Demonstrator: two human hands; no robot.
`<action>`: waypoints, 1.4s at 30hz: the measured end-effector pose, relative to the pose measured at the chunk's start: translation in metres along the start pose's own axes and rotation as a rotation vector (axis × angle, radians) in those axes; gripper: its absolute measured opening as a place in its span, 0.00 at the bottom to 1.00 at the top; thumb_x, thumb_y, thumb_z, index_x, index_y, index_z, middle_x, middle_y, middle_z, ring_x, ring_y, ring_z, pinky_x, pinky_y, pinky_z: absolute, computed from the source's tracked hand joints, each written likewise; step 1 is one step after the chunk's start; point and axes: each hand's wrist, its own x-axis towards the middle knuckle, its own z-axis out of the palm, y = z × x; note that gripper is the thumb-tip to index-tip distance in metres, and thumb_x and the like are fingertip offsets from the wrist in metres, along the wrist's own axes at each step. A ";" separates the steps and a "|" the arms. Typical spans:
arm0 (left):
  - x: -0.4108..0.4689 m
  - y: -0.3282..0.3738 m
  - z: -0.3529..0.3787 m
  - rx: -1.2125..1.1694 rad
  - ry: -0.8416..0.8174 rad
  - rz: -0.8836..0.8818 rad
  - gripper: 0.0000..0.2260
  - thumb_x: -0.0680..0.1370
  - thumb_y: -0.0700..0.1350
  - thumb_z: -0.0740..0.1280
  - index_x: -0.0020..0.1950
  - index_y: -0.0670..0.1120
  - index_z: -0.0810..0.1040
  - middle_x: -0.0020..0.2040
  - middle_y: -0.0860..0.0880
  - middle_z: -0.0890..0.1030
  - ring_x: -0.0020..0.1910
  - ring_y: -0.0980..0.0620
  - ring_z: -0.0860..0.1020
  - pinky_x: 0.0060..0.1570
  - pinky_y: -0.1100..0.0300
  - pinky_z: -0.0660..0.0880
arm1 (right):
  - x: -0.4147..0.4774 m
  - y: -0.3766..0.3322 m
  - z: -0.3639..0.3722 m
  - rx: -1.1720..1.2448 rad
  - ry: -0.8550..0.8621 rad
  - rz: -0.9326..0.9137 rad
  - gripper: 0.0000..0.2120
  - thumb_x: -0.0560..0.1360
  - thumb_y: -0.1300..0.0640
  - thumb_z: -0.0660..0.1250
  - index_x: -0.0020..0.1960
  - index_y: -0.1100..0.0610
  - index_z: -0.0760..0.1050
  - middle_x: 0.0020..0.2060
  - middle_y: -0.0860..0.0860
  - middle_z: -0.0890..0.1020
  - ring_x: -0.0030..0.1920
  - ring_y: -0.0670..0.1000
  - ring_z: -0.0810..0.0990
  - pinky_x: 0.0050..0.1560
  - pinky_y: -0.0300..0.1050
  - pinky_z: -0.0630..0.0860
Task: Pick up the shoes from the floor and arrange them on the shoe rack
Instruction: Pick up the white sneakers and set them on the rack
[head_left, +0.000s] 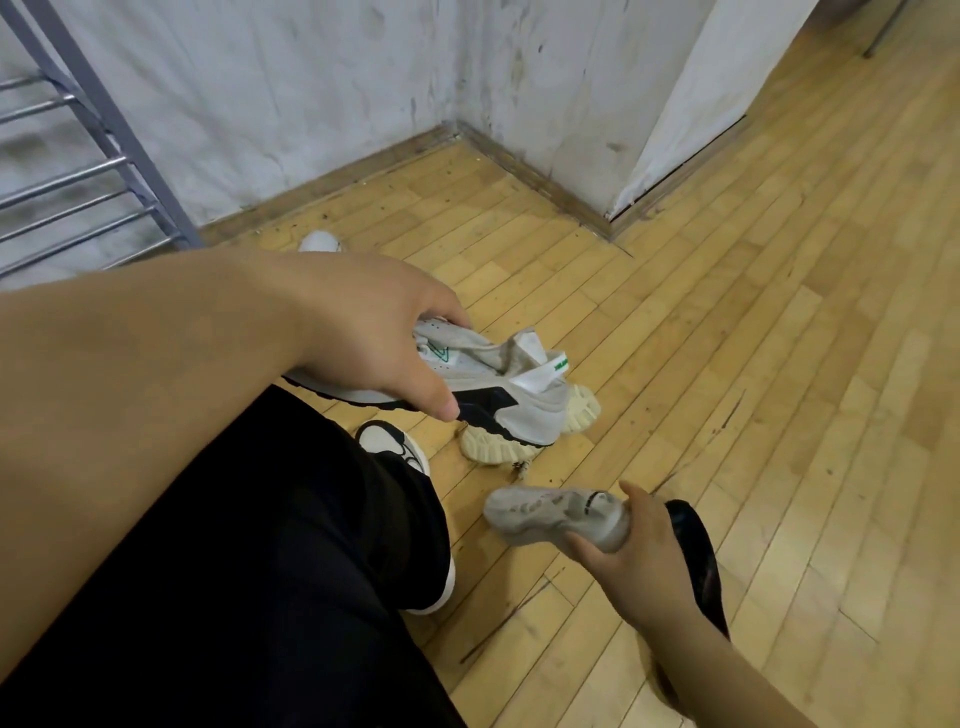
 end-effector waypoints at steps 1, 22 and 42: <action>-0.001 0.000 -0.001 -0.004 0.004 -0.002 0.34 0.66 0.68 0.76 0.71 0.66 0.71 0.63 0.62 0.77 0.60 0.56 0.76 0.61 0.55 0.74 | 0.007 -0.007 -0.006 -0.071 -0.099 -0.003 0.50 0.66 0.33 0.77 0.80 0.50 0.59 0.68 0.47 0.68 0.68 0.51 0.72 0.63 0.46 0.73; -0.159 -0.093 -0.065 0.056 0.629 -0.160 0.44 0.60 0.82 0.62 0.74 0.72 0.59 0.71 0.64 0.71 0.69 0.56 0.72 0.65 0.54 0.70 | 0.024 -0.287 -0.122 0.280 -0.047 -0.508 0.34 0.72 0.40 0.76 0.76 0.37 0.69 0.70 0.35 0.71 0.69 0.39 0.69 0.68 0.44 0.69; -0.318 -0.305 0.026 -0.233 0.571 -0.577 0.45 0.61 0.78 0.70 0.75 0.69 0.65 0.75 0.59 0.70 0.71 0.53 0.71 0.70 0.53 0.69 | 0.011 -0.540 0.008 -0.486 -0.507 -0.965 0.35 0.72 0.34 0.74 0.76 0.37 0.68 0.75 0.44 0.71 0.74 0.50 0.69 0.70 0.46 0.67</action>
